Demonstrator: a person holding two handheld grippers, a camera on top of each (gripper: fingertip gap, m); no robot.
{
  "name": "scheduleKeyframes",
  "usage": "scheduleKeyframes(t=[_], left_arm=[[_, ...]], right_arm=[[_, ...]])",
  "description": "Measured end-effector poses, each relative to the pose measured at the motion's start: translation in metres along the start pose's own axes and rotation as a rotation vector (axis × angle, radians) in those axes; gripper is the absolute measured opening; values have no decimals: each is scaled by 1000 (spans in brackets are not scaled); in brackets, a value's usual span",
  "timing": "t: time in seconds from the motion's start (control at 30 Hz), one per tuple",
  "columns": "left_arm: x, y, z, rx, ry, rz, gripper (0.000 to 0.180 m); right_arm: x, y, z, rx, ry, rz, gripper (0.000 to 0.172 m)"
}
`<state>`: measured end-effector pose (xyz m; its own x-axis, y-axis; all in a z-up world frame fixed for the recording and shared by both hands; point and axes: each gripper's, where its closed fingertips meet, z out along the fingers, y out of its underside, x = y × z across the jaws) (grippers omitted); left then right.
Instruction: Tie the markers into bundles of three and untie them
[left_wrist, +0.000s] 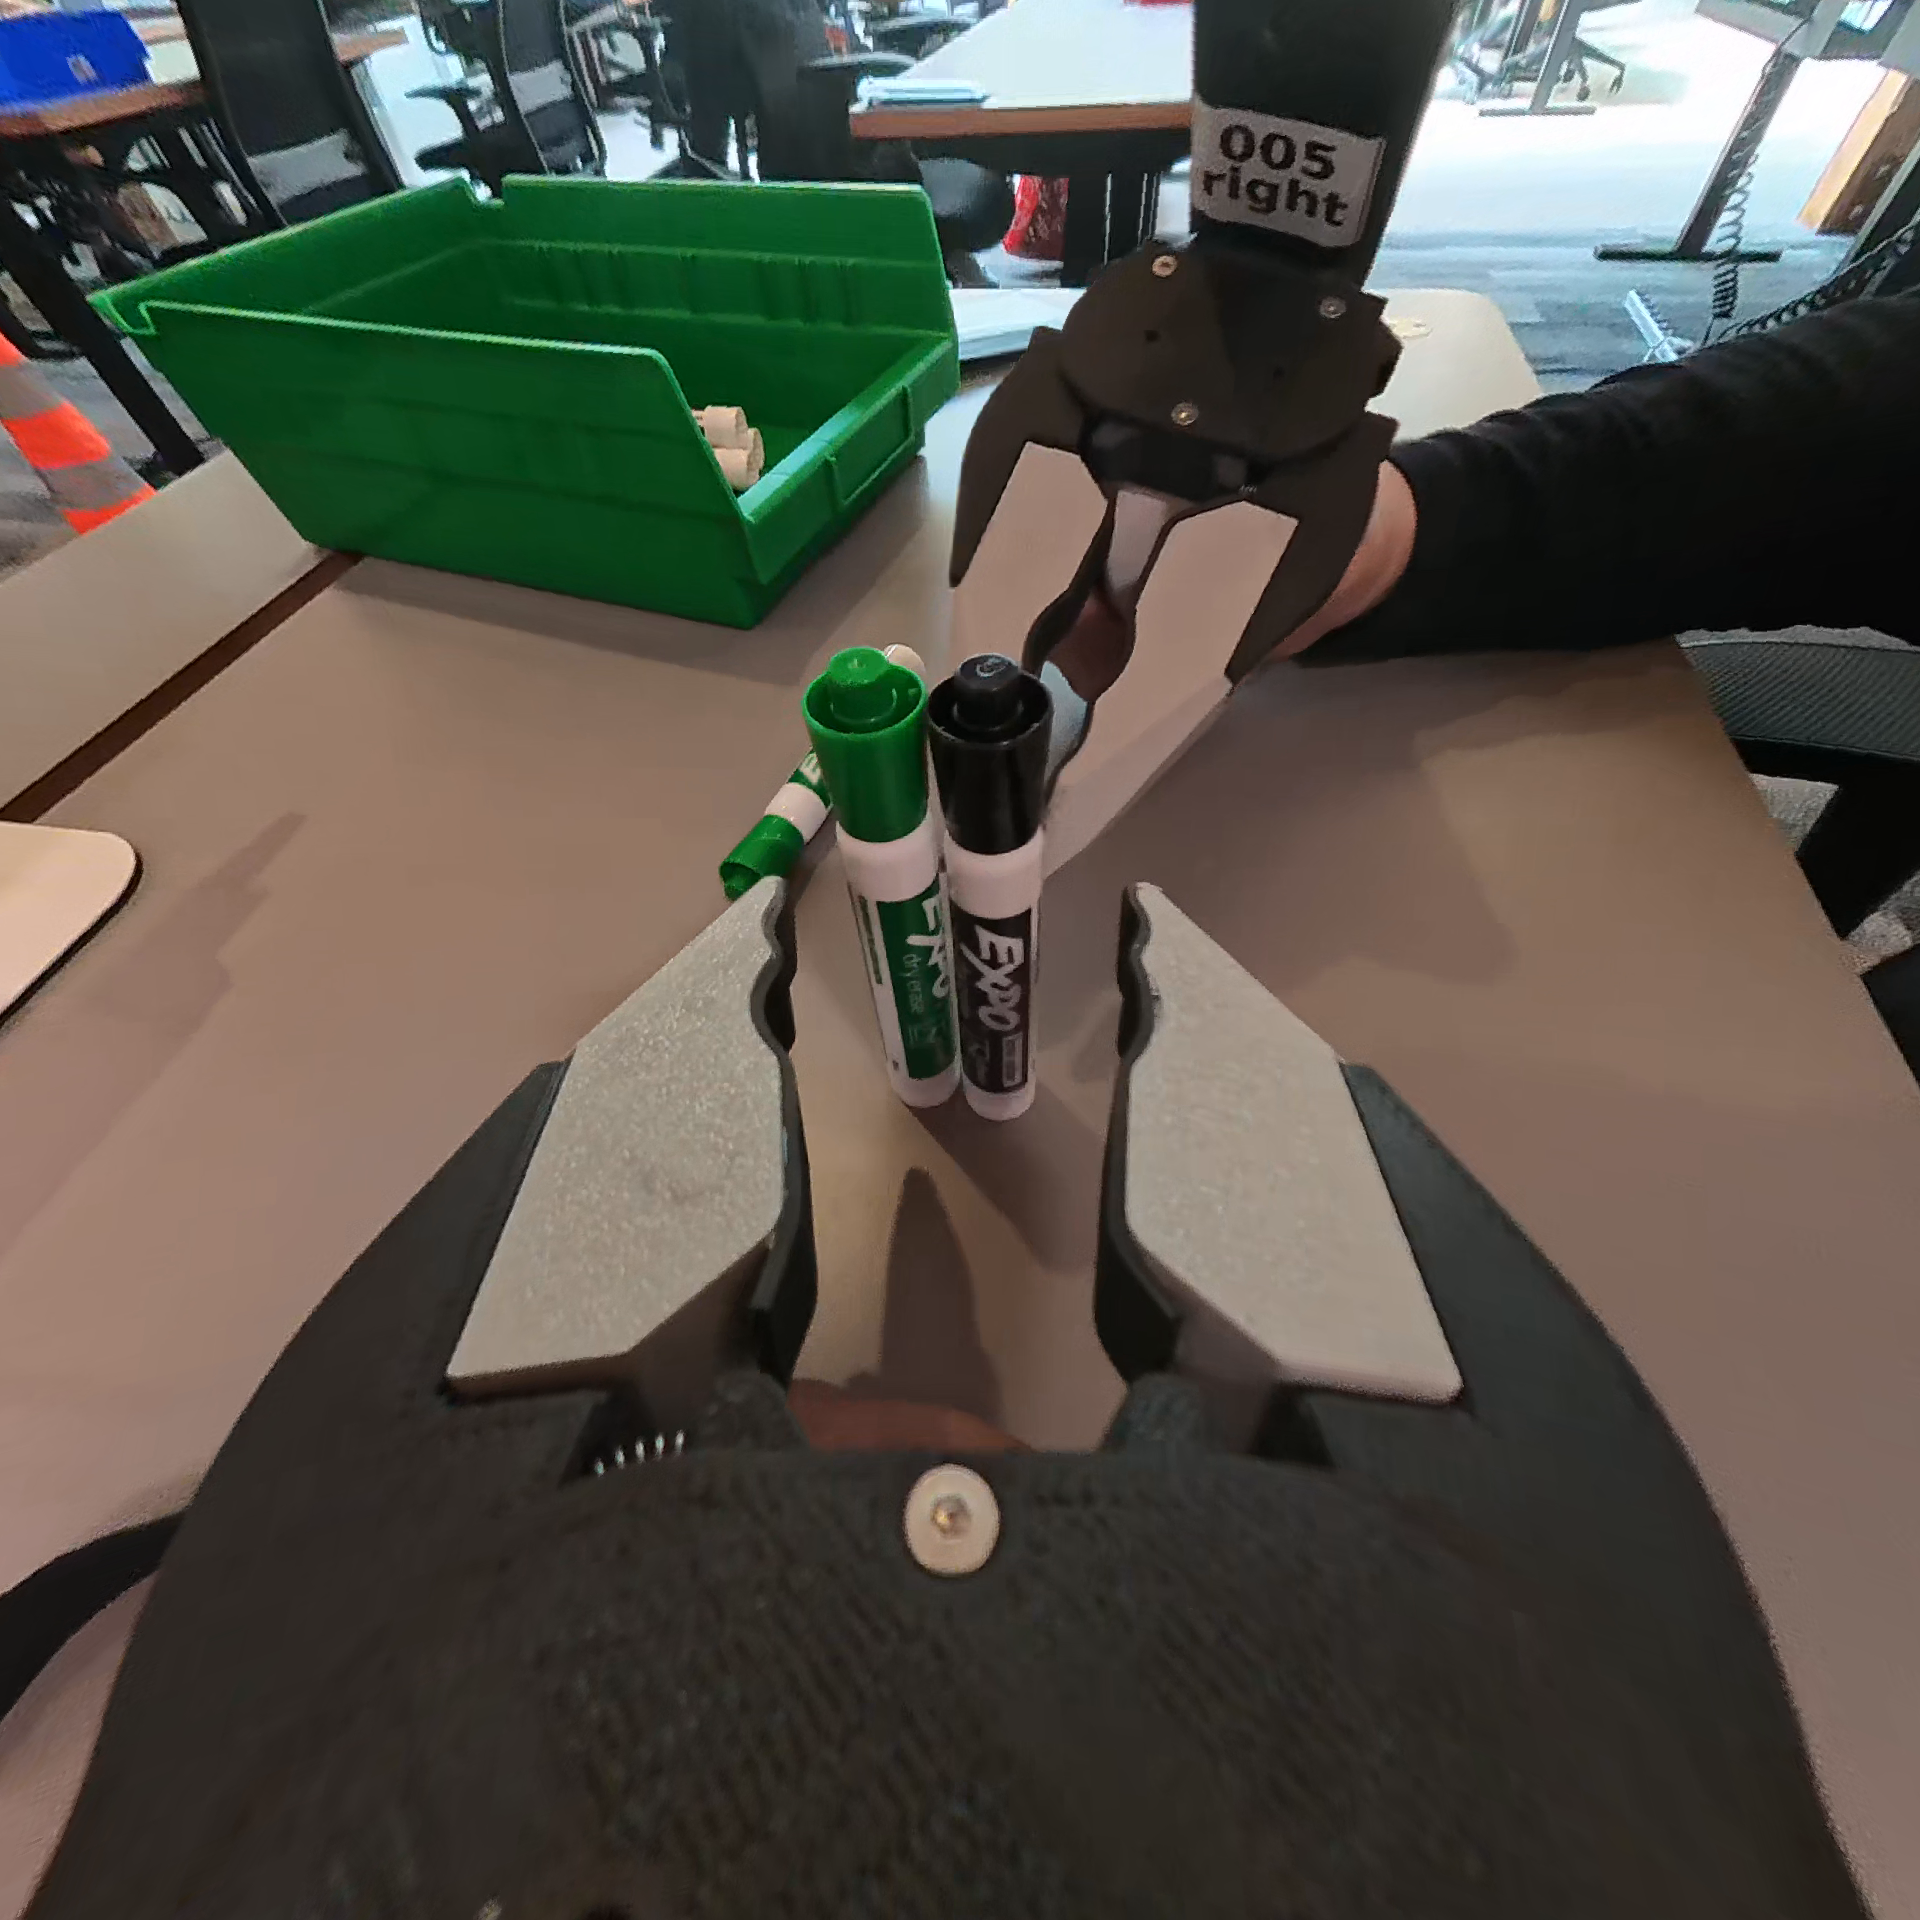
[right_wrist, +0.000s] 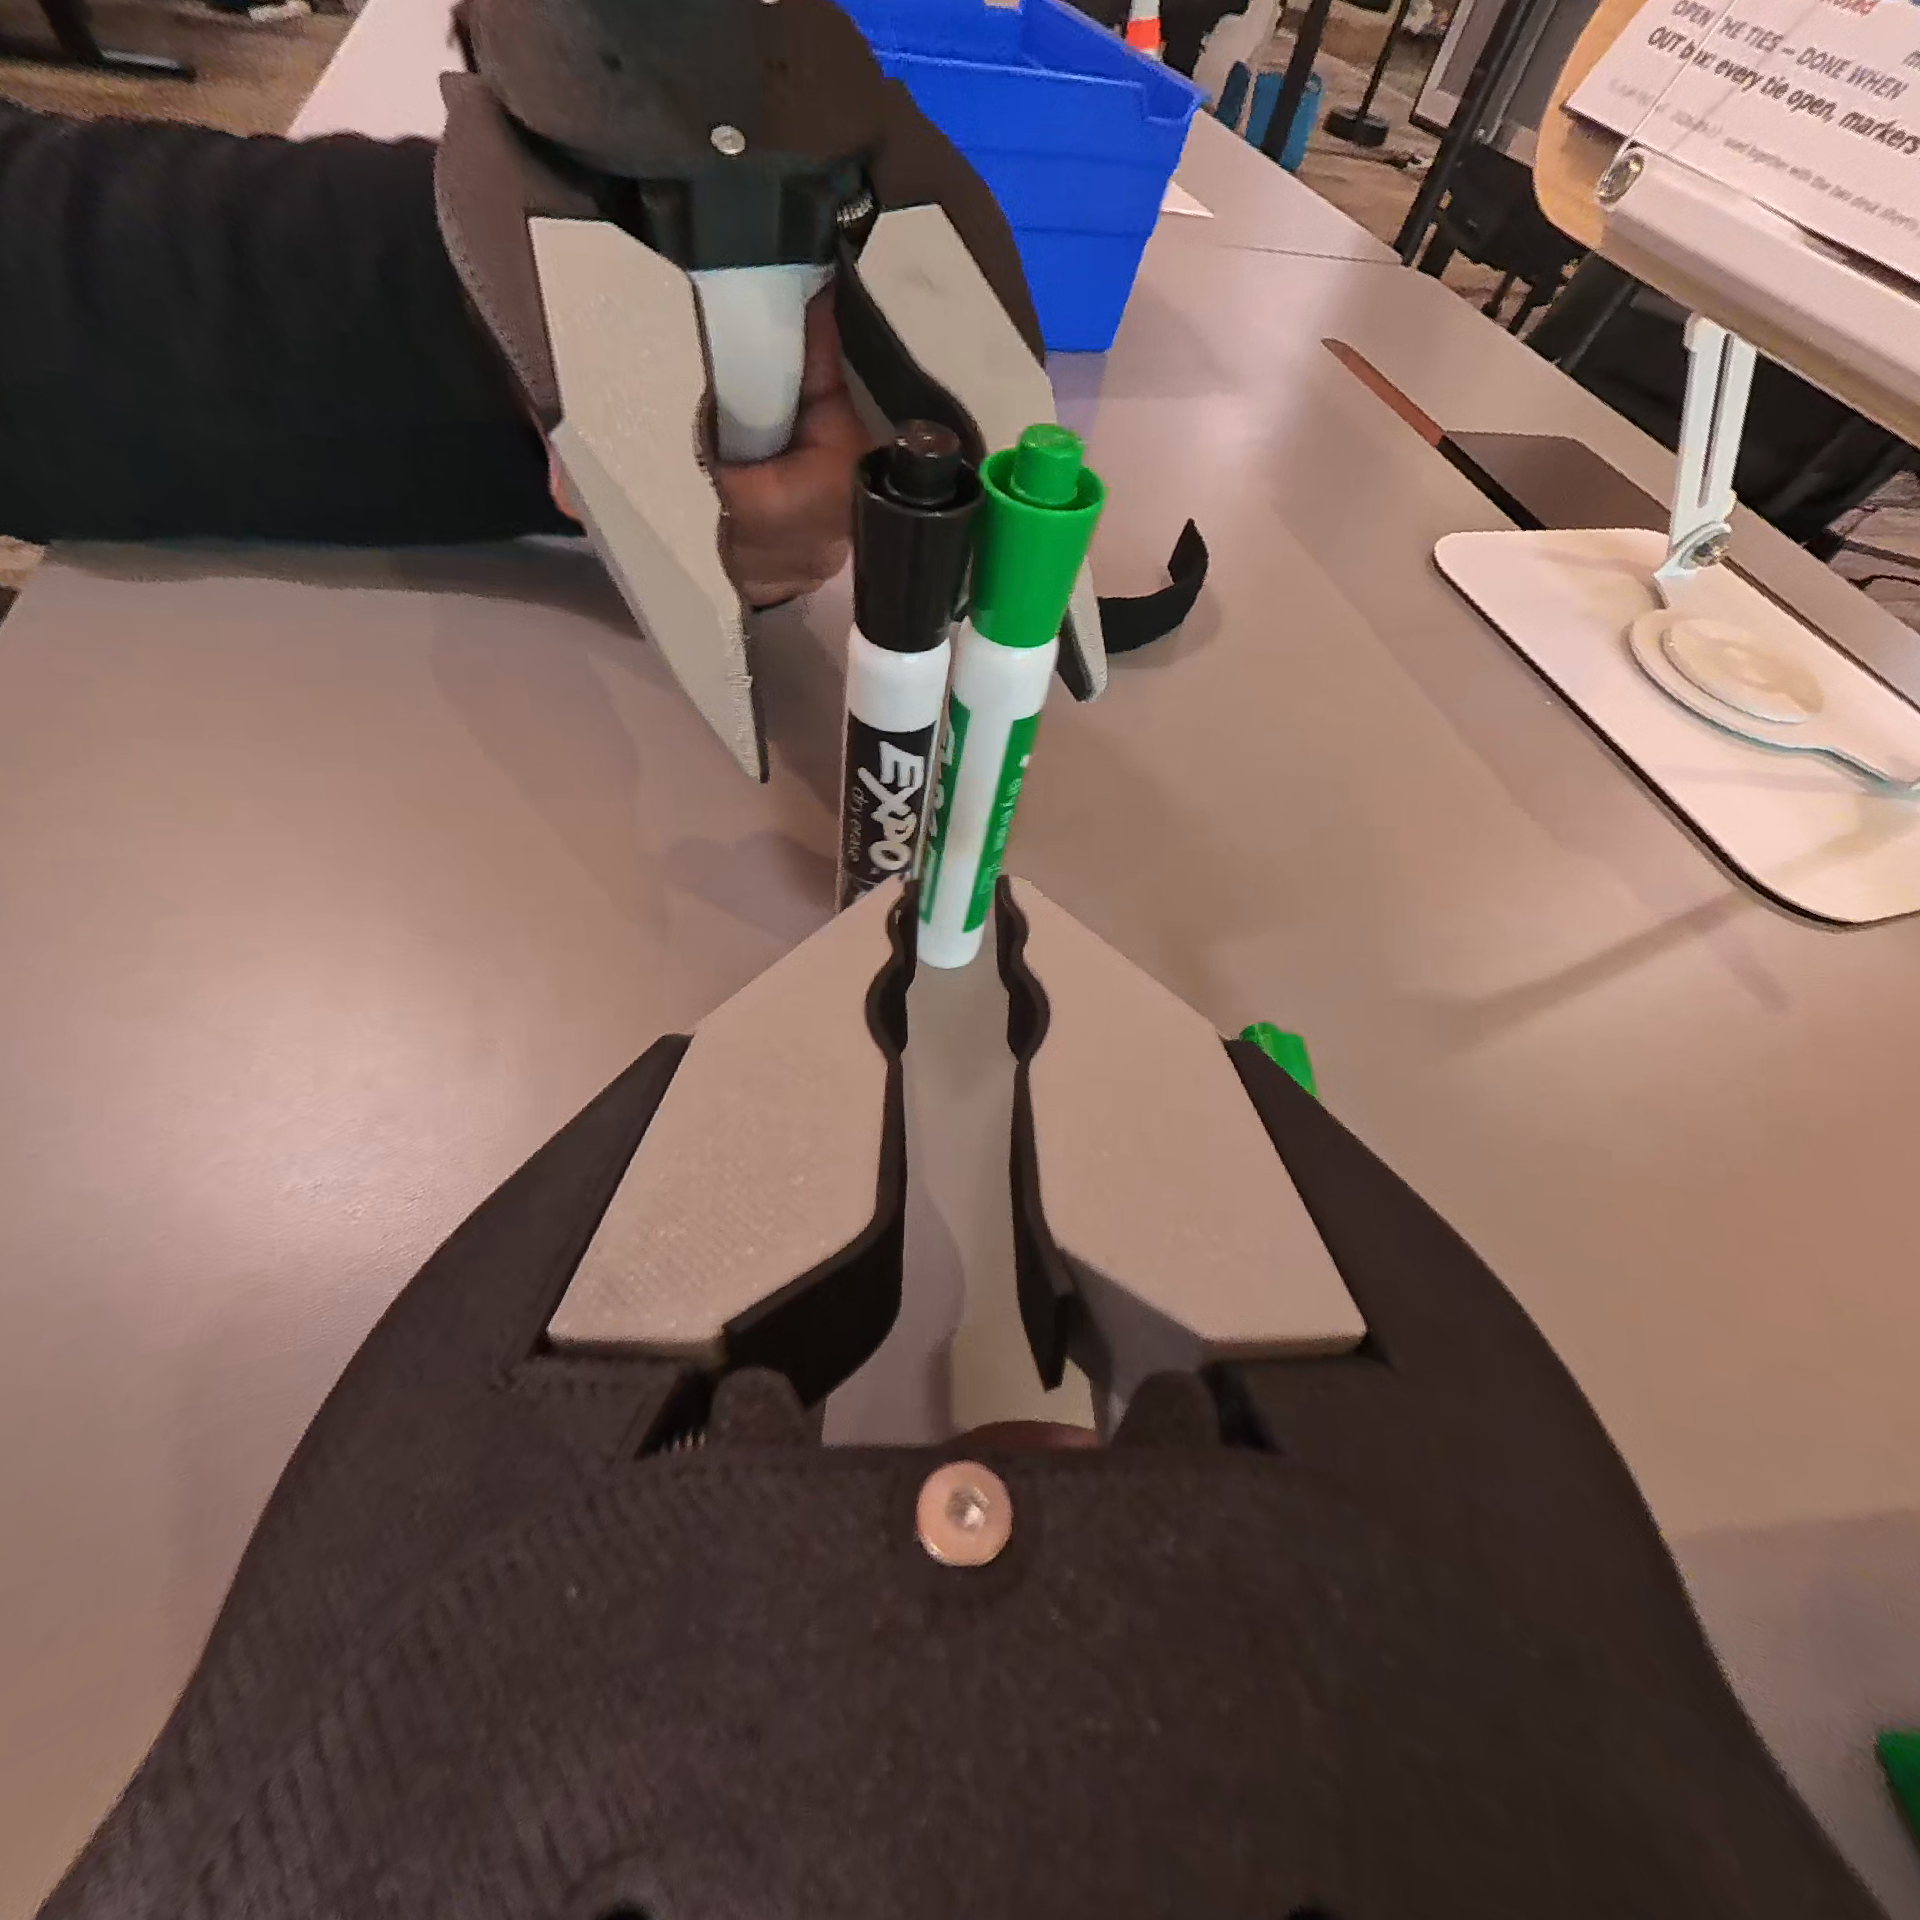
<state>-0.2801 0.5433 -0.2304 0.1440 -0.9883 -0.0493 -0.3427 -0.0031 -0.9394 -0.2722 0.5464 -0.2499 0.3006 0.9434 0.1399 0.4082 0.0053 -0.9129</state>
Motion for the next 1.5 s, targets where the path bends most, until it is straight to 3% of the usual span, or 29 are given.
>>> scheduleKeyframes(t=[0.23, 1.5], left_arm=[[-3, -8, 7, 56, 2, -6, 59], [5, -22, 15, 182, 81, -42, 50]], right_arm=[[15, 0, 6, -5, 39, 6, 8], [7, 2, 17, -43, 11, -53, 4]])
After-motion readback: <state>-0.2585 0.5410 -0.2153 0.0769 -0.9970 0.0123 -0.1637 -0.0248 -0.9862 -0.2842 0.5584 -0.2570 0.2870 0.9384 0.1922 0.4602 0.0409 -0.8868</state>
